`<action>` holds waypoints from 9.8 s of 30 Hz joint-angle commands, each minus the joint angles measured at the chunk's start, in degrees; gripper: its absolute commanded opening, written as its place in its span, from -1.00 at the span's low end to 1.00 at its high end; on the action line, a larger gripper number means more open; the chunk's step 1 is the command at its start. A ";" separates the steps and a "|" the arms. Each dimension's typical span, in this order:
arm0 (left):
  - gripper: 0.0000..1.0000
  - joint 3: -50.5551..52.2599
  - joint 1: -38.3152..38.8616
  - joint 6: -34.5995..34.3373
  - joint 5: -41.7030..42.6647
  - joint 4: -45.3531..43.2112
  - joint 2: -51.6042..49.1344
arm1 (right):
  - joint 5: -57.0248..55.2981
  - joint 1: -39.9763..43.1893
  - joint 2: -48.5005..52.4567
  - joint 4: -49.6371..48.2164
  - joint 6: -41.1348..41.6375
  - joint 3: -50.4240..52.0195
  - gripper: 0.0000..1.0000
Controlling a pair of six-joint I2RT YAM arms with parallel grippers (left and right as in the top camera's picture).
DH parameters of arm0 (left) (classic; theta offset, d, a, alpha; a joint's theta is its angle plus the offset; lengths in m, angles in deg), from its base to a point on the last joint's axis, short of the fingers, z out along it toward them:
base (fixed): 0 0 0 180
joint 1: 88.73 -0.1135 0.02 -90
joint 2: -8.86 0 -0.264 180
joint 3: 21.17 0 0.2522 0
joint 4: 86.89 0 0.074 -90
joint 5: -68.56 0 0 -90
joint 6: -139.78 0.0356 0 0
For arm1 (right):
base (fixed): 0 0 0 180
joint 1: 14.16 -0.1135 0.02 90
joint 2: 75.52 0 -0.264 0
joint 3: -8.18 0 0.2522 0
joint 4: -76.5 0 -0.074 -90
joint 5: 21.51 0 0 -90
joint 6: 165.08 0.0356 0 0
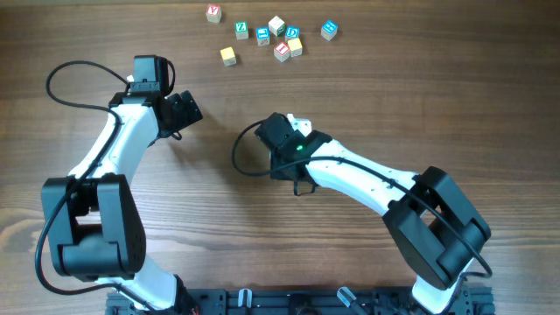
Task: Form a circle
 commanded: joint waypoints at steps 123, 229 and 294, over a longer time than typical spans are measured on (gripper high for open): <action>1.00 -0.46 -0.26 -0.52 -0.55 -0.02 0.90 | 0.15 40.02 -11.47 1.25 -17.27 0.46 0.99; 1.00 50.31 3.50 -0.50 -0.57 -30.01 85.15 | -6.54 40.04 -11.47 0.66 -17.25 0.46 1.00; 1.00 67.91 3.80 -0.31 -0.37 -31.39 102.57 | -6.54 40.04 -11.47 0.66 -17.25 0.46 0.99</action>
